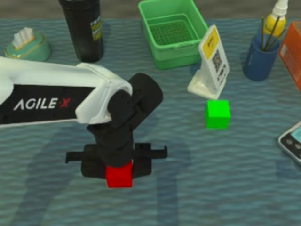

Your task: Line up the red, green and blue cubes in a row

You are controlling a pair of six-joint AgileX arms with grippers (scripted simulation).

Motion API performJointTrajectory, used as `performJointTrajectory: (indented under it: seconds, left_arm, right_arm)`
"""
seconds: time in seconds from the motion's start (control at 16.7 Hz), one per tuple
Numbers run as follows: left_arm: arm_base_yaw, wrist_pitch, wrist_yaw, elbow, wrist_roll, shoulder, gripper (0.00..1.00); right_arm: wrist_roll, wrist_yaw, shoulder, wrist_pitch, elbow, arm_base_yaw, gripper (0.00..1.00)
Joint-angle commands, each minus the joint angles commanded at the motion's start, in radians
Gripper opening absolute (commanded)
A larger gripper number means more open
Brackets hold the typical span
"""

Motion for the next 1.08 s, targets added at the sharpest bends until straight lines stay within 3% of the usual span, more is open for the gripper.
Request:
performJointTrajectory:
  seconds: [0.42,1.08]
  left_arm:
    - [0.0,0.0,0.0,0.0,0.0,0.0,0.98]
    - [-0.001,-0.017,-0.001,0.015,-0.001,-0.006,1.0]
  right_arm:
    - [0.0,0.0,0.0,0.0,0.0,0.0,1.0]
    - [0.0,0.0,0.0,0.0,0.0,0.0,1.0]
